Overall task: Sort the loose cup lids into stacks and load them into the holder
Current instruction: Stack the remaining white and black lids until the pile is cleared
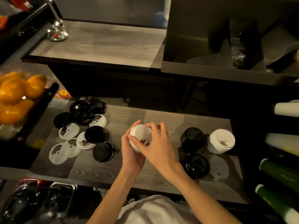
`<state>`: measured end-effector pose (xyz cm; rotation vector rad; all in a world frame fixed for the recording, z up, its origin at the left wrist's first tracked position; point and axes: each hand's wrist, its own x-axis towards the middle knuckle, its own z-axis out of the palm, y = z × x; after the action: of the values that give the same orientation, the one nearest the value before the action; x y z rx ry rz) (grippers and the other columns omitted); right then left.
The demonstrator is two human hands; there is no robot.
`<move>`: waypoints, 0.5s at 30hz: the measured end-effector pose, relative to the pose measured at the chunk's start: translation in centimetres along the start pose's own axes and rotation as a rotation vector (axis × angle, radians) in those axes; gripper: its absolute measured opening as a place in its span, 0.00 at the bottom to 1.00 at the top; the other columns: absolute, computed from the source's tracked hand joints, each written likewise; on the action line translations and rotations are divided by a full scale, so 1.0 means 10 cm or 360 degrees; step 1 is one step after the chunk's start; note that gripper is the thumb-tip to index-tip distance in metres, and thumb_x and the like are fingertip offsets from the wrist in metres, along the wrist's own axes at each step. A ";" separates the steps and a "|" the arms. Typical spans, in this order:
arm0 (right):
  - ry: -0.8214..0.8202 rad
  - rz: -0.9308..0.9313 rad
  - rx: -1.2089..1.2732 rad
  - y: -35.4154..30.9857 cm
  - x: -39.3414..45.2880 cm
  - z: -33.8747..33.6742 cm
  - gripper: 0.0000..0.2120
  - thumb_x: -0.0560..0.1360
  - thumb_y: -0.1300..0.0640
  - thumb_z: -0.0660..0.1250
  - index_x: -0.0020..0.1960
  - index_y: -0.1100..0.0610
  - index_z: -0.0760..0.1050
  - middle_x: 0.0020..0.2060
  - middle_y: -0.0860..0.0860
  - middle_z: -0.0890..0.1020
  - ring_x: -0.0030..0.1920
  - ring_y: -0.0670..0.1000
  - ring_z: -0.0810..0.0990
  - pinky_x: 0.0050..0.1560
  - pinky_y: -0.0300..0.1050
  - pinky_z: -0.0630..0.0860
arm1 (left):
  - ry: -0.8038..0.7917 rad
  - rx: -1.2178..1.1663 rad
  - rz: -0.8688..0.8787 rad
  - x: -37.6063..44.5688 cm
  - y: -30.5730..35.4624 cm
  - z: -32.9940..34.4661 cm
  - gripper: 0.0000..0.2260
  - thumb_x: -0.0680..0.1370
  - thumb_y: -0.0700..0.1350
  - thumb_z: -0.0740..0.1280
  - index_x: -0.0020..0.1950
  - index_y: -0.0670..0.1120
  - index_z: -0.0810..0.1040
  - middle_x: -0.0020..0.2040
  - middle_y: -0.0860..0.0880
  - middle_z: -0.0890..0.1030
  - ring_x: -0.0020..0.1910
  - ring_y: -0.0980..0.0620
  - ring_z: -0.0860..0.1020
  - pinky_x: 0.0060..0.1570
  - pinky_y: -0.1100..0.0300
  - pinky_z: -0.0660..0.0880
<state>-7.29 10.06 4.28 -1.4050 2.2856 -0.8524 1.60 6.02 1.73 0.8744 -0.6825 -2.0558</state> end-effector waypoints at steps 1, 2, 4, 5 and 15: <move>0.0018 0.0014 0.0009 0.02 0.00 -0.03 0.37 0.69 0.22 0.62 0.66 0.47 0.69 0.57 0.46 0.67 0.56 0.47 0.76 0.50 0.43 0.80 | -0.0012 0.0036 0.0006 0.01 -0.02 0.04 0.22 0.84 0.56 0.52 0.72 0.50 0.75 0.55 0.42 0.80 0.51 0.46 0.80 0.52 0.51 0.78; 0.0027 0.0022 0.0009 0.01 0.00 -0.04 0.36 0.69 0.22 0.62 0.65 0.47 0.69 0.57 0.46 0.67 0.56 0.48 0.76 0.49 0.43 0.81 | -0.0036 0.0051 0.0016 -0.01 -0.01 0.07 0.22 0.84 0.56 0.52 0.72 0.50 0.74 0.55 0.42 0.80 0.51 0.46 0.80 0.51 0.51 0.78; 0.0046 0.0047 0.0008 0.04 0.00 -0.10 0.35 0.70 0.22 0.61 0.64 0.48 0.68 0.56 0.46 0.67 0.54 0.48 0.77 0.48 0.43 0.81 | -0.0080 0.0097 0.0039 0.00 -0.04 0.14 0.22 0.84 0.56 0.52 0.72 0.49 0.74 0.55 0.42 0.81 0.50 0.46 0.81 0.50 0.52 0.79; 0.0058 0.0064 0.0009 0.07 0.01 -0.13 0.34 0.70 0.22 0.61 0.63 0.48 0.68 0.56 0.46 0.67 0.53 0.48 0.78 0.48 0.43 0.81 | -0.0099 0.0136 0.0052 0.00 -0.08 0.17 0.21 0.84 0.56 0.52 0.72 0.49 0.74 0.54 0.42 0.81 0.49 0.46 0.81 0.48 0.52 0.81; -0.0174 0.0146 0.0498 0.50 0.04 -0.77 0.26 0.76 0.33 0.67 0.71 0.38 0.69 0.59 0.43 0.70 0.53 0.40 0.77 0.53 0.36 0.77 | -0.0155 0.0406 0.0046 0.10 -0.04 0.55 0.17 0.85 0.52 0.57 0.73 0.53 0.75 0.61 0.46 0.82 0.61 0.52 0.80 0.63 0.54 0.76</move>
<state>-15.20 13.80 7.05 -1.1706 2.0136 -1.0248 -3.32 6.31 4.47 0.9039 -1.0222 -2.0246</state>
